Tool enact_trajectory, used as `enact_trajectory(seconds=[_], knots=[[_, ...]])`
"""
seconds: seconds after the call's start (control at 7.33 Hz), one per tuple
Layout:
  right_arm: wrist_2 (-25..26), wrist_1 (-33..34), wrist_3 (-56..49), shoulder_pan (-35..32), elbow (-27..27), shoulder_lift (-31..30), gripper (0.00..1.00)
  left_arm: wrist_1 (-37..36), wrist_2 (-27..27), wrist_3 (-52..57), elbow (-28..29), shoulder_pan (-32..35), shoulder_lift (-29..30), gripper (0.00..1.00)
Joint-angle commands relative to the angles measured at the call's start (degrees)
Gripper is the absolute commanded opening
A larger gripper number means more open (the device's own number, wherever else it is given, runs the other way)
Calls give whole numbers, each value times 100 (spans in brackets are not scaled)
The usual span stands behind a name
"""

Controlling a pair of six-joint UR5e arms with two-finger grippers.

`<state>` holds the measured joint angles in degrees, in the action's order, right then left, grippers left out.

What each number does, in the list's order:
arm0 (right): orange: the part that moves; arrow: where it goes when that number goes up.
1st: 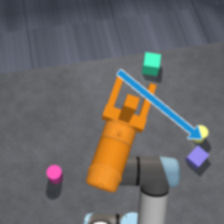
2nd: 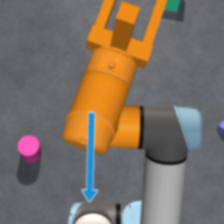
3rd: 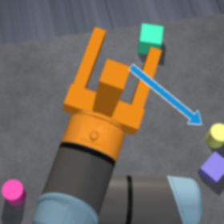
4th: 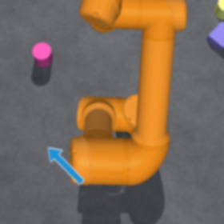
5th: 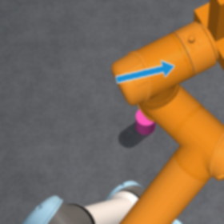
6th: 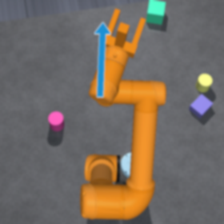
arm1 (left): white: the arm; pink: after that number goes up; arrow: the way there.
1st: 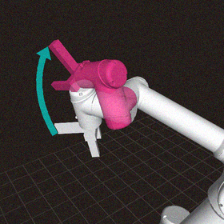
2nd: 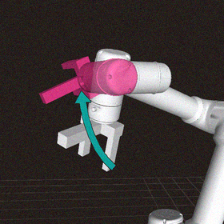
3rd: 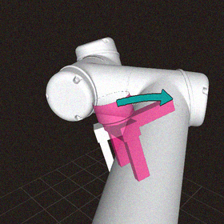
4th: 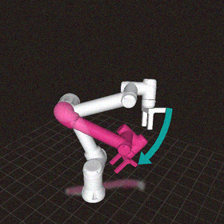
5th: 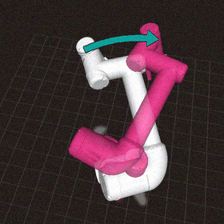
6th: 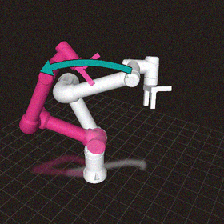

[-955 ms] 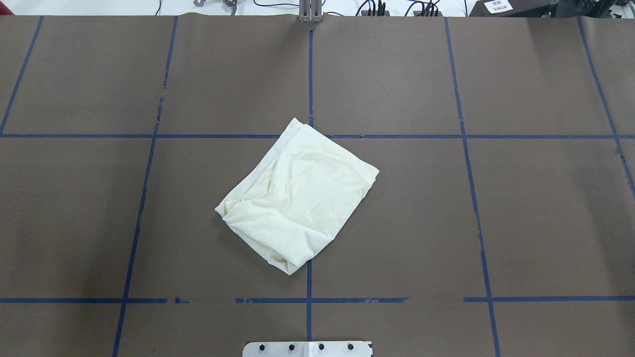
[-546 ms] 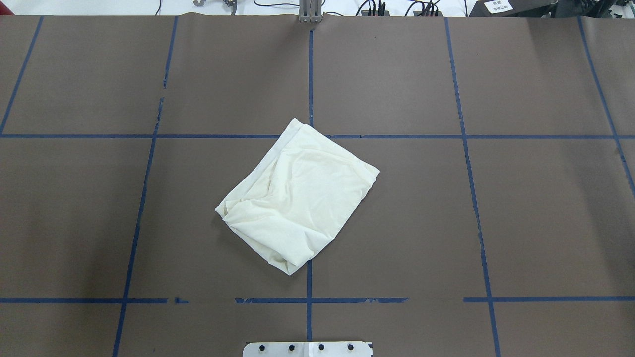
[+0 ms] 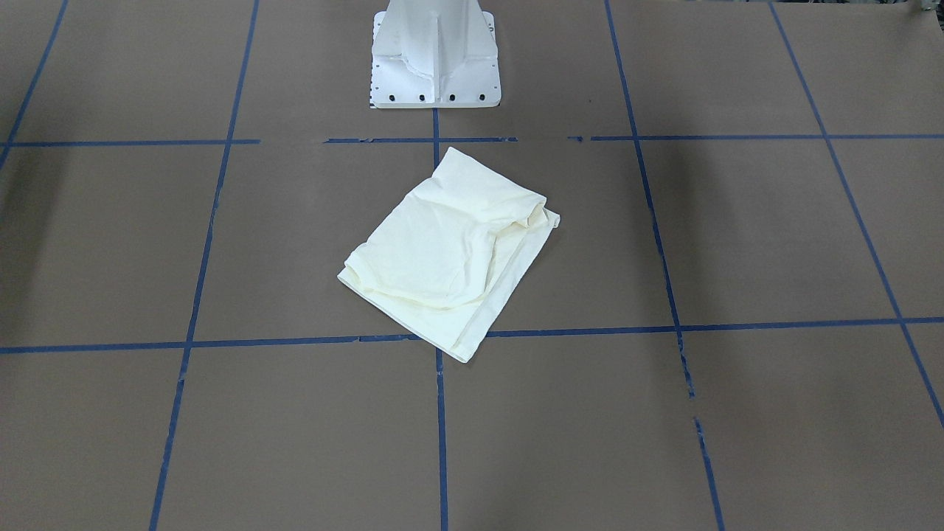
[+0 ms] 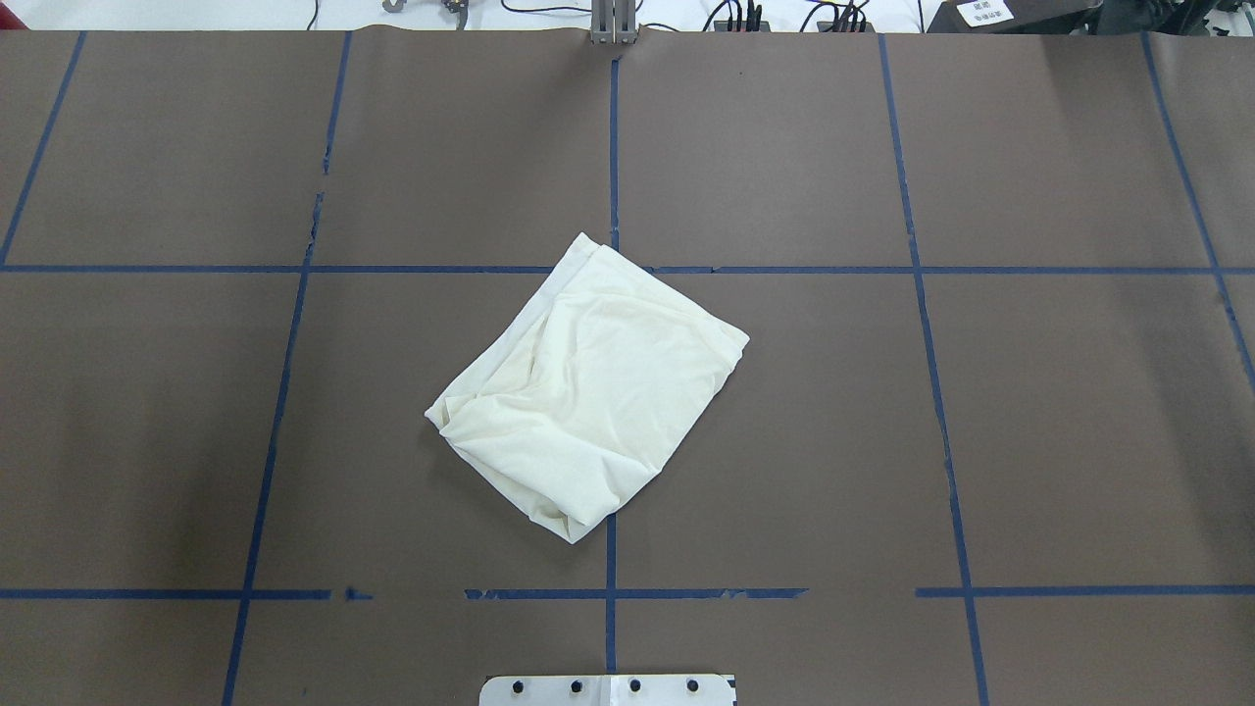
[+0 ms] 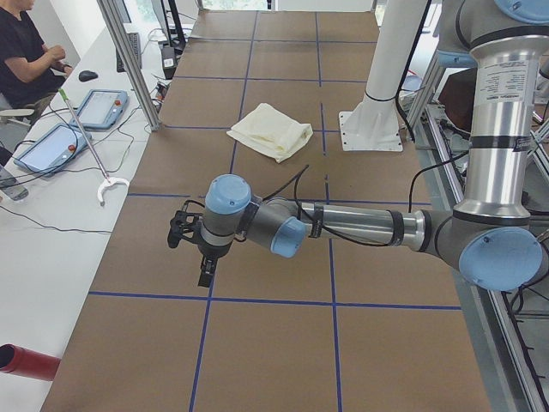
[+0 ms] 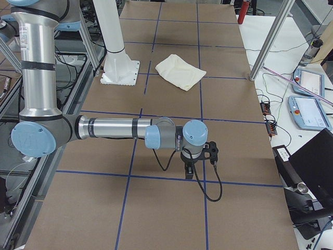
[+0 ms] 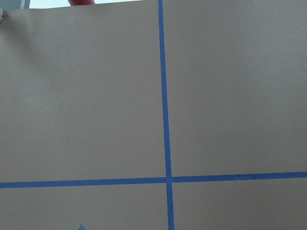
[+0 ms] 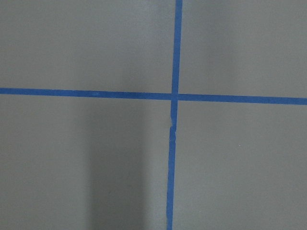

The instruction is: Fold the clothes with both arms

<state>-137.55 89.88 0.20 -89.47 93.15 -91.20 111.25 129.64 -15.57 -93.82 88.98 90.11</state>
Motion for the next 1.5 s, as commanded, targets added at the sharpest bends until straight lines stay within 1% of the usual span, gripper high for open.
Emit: enact_trajectory(seconds=[0.0,0.27,0.41,0.55,0.96,1.36], knots=[[-36,-23,242,0,79,14,100,2,0,1,4,-3,7,100],[17,-32,393,0,142,32,100,-24,-9,-164,4,-3,15,100],[165,-23,376,0,142,110,100,-7,-26,-618,-4,-12,15,100],[254,-14,315,0,151,146,100,2,-27,-840,-13,-56,24,100],[255,12,7,0,221,138,100,-15,-35,-878,-13,-65,42,100],[220,21,-20,9,195,146,100,-6,-44,-860,-22,-65,42,100]])
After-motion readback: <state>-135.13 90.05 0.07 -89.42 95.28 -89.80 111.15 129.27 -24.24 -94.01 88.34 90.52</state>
